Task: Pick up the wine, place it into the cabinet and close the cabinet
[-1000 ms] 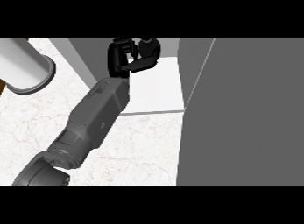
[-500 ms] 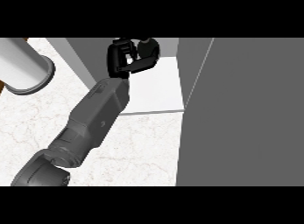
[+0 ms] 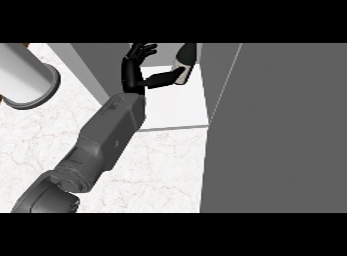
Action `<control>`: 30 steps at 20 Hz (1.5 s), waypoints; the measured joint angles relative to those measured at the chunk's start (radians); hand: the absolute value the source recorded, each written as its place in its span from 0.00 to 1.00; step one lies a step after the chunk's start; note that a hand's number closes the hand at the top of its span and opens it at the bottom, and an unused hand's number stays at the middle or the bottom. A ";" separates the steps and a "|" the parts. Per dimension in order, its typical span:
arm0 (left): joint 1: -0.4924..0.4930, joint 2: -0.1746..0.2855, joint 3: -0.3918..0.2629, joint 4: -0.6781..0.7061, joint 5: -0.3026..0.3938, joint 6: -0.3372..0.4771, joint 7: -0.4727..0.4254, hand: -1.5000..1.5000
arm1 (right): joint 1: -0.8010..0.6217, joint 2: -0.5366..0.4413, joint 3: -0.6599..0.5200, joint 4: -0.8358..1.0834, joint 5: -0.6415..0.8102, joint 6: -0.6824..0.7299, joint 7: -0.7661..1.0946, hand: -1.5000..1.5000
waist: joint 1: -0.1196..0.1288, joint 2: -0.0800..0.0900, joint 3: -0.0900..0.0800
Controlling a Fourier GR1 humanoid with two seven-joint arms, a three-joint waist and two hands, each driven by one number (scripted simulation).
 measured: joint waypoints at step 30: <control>0.053 -0.005 -0.008 0.008 -0.054 -0.074 -0.091 0.00 | -0.013 0.003 0.026 0.002 -0.002 -0.003 0.009 0.00 | -0.009 0.005 -0.003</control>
